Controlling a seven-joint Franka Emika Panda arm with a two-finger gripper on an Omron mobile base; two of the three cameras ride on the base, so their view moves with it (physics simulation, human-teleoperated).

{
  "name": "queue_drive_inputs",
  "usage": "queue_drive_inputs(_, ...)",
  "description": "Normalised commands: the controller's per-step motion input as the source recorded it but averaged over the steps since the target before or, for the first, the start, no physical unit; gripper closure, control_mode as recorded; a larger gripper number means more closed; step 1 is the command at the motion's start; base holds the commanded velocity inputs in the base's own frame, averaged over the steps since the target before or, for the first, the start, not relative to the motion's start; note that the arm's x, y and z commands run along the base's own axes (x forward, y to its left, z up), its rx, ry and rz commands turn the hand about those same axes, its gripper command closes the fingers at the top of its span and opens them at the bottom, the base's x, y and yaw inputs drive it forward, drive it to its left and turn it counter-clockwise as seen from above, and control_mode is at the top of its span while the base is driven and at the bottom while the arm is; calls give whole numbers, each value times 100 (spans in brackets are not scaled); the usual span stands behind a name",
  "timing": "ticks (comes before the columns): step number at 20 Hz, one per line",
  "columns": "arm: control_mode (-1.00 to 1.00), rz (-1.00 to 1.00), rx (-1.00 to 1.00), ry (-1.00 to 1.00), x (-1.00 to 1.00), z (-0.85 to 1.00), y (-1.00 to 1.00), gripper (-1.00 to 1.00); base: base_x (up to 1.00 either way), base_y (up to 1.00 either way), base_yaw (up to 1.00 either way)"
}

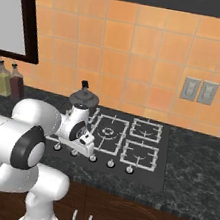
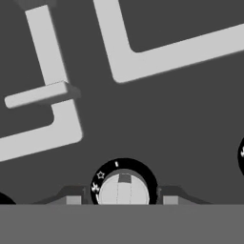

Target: Turn off the rear left burner of the stove.

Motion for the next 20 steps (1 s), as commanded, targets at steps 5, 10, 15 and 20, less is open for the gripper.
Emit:
queue_drive_inputs(5, -100, -3, 0, 0, 0, 0, 0, 100, 0, 0, 0)
queue_drive_inputs(10, -100, -31, 0, 0, -2, 0, 0, 100, 0, 0, 0)
queue_drive_inputs(15, -100, -48, 1, 0, 0, 0, 0, 100, 0, 0, 0)
queue_drive_inputs(20, -100, -60, 0, 0, 4, 0, 0, 100, 0, 0, 0)
